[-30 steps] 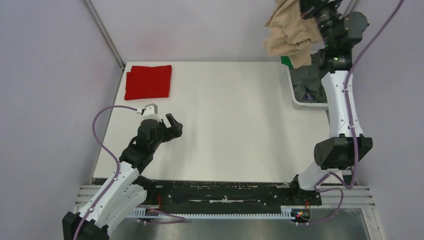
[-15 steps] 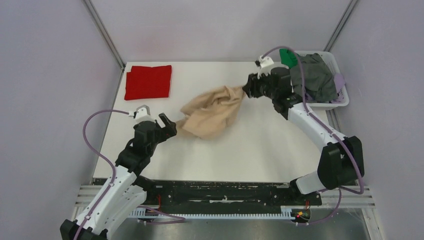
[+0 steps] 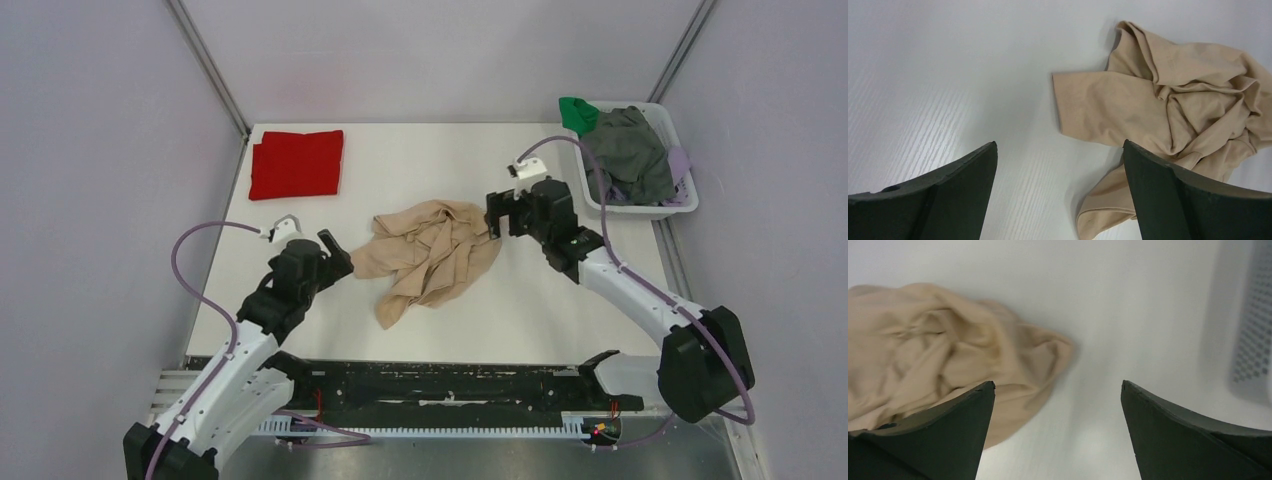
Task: Fold and stack the t-shirts
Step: Move the tshirt to the center of the board, then flatten out the tshirt
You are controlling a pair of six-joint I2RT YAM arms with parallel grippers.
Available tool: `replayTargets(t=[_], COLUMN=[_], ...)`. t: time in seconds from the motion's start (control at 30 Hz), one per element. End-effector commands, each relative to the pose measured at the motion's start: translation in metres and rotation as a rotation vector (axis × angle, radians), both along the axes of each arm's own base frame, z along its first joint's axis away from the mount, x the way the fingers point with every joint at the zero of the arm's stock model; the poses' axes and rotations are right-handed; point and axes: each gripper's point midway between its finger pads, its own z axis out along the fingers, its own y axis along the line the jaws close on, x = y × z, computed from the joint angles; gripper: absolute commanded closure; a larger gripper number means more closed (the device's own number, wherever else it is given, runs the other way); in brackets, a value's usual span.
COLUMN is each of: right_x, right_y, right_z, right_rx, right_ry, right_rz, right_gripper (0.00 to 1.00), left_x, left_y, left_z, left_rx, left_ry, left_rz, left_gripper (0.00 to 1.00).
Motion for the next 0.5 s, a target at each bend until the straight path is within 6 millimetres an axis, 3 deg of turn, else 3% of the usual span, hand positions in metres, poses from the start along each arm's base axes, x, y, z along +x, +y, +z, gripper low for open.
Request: replayTargets(t=[0.0, 0.1, 0.23, 0.47], right_x=[-0.053, -0.100, -0.151, -0.191], right_y=[0.086, 0.147, 0.209, 0.267], right_z=[-0.004, -0.007, -0.017, -0.067], right_rx=[-0.016, -0.020, -0.024, -0.038], right_ry=[-0.024, -0.016, 0.011, 0.177], right_rz=[0.310, 0.506, 0.641, 0.666], right_gripper=[0.02, 0.02, 0.04, 0.07], left_x=[0.007, 0.006, 0.004, 0.000], left_y=[-0.005, -0.006, -0.004, 0.004], left_z=[0.011, 0.002, -0.010, -0.021], left_rx=[-0.042, -0.046, -0.044, -0.066], left_ry=[0.008, 0.049, 0.090, 0.120], left_rz=[0.026, 0.040, 0.053, 0.084], left_gripper=[0.00, 0.00, 0.00, 0.00])
